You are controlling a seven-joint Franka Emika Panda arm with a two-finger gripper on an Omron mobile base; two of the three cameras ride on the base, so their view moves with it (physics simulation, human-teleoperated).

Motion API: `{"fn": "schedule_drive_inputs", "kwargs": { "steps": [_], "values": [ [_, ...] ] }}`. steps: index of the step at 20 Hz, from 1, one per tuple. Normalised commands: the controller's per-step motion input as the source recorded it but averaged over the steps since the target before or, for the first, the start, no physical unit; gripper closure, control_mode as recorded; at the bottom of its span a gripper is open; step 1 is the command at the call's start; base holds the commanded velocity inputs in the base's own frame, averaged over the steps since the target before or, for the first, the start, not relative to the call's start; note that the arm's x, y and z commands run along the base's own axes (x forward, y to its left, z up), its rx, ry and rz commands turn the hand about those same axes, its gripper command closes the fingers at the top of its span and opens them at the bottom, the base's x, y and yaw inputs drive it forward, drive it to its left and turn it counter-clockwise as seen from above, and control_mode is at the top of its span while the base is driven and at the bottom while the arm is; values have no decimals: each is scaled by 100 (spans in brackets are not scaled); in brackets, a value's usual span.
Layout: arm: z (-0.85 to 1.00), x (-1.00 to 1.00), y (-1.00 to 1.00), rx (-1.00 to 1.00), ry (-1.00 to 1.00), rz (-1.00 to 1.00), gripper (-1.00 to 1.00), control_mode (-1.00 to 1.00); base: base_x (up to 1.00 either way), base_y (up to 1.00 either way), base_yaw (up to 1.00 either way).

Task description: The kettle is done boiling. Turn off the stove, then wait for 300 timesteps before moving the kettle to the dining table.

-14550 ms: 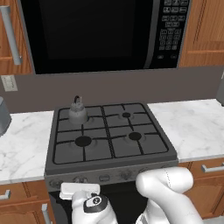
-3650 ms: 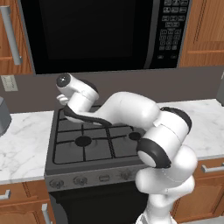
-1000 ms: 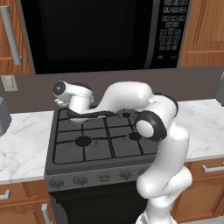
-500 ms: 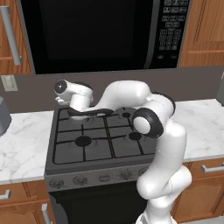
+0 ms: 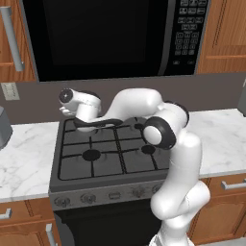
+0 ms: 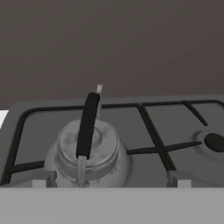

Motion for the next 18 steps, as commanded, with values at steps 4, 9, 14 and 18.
{"fn": "schedule_drive_inputs", "kwargs": {
  "steps": [4, 9, 14, 18],
  "values": [
    [-7, 10, 5, 2, 0, 0, -100, -100, 0, 0, 0],
    [-4, 11, 2, 1, 0, 0, -100, -100, 0, 0, 0],
    [-4, 12, 0, 1, 0, 0, -100, -100, 0, 0, 0],
    [-2, 15, 1, 1, 0, 0, -100, -100, 0, 0, 0]
  ]
}}
